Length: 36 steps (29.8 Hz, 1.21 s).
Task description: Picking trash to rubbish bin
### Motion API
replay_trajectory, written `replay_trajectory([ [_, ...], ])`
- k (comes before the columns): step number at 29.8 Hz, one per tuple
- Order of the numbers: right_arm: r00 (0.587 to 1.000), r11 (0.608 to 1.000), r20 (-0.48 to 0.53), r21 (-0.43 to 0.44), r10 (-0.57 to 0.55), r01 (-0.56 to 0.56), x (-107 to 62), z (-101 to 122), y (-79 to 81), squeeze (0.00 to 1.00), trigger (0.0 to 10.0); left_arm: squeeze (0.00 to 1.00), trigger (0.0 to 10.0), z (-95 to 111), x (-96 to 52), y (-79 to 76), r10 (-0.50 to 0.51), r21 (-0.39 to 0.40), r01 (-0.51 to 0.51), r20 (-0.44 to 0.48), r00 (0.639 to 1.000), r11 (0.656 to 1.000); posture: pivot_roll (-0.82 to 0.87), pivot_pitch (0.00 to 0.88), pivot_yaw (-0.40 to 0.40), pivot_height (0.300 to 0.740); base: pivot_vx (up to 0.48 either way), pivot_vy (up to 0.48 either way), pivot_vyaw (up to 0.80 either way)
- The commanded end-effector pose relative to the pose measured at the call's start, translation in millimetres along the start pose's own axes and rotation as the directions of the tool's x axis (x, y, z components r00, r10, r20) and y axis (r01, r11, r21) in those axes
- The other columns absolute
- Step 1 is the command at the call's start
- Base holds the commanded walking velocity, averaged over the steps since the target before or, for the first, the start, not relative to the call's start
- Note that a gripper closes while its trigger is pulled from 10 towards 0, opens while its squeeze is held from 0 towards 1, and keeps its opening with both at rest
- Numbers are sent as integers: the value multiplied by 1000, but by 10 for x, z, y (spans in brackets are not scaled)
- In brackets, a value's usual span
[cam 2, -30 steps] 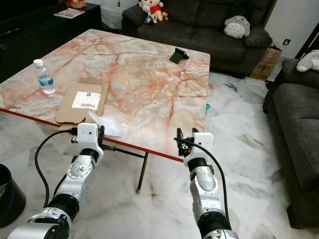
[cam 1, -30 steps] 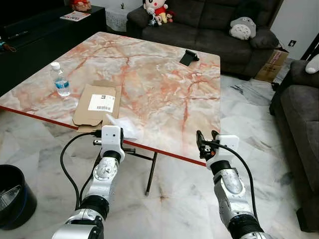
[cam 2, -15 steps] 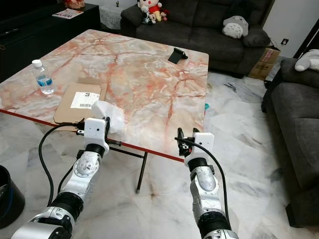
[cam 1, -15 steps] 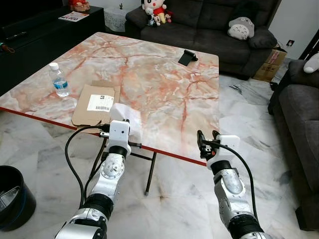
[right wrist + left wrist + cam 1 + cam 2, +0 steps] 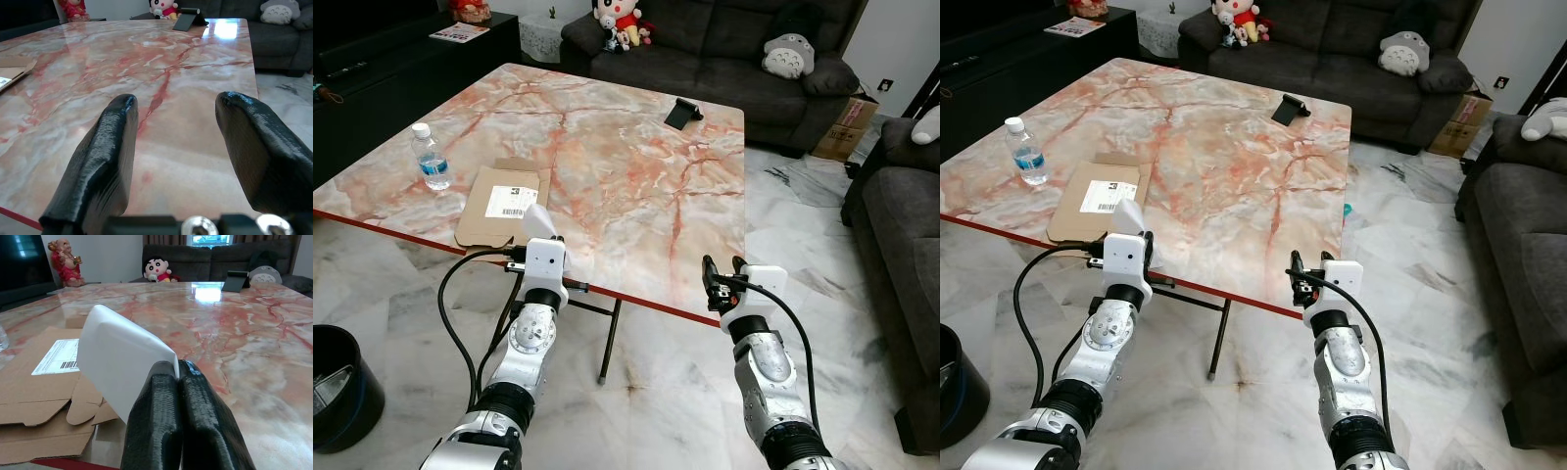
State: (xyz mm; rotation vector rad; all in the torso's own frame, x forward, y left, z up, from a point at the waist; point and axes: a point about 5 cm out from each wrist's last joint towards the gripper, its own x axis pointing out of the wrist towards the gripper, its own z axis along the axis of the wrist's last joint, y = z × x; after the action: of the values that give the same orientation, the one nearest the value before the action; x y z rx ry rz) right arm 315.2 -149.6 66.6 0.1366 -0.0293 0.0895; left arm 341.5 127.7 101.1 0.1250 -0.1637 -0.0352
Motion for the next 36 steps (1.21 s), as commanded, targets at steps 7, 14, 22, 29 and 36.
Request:
replay_trajectory([
  [7, 1000, 1000, 20, 4, -18, 18, 15, 45, -48, 0, 10000, 0, 10000, -17, -17, -52, -23, 5, 23, -5, 1000, 1000, 82, 0, -113, 740, 0, 0, 0],
  [14, 1000, 1000, 20, 3, -17, 17, 8, 42, -53, 0, 10000, 0, 10000, -23, -23, -57, -24, 0, 24, -7, 1000, 1000, 78, 0, -113, 740, 0, 0, 0],
  [22, 1000, 1000, 21, 2, -15, 15, 9, 46, -55, 0, 10000, 0, 10000, -28, -28, -57, -22, -6, 22, -8, 1000, 1000, 77, 0, -116, 740, 0, 0, 0],
  [29, 1000, 1000, 22, 2, -12, 12, 10, 49, -52, 0, 10000, 0, 10000, -28, -29, -59, -23, -8, 23, -8, 1000, 1000, 77, 0, -116, 740, -187, 0, 0],
  [36, 1000, 1000, 22, 0, -9, 9, 18, 51, -48, 0, 10000, 0, 10000, -29, -26, -55, -23, -9, 23, -8, 1000, 1000, 77, 0, -115, 740, -273, 0, 0],
])
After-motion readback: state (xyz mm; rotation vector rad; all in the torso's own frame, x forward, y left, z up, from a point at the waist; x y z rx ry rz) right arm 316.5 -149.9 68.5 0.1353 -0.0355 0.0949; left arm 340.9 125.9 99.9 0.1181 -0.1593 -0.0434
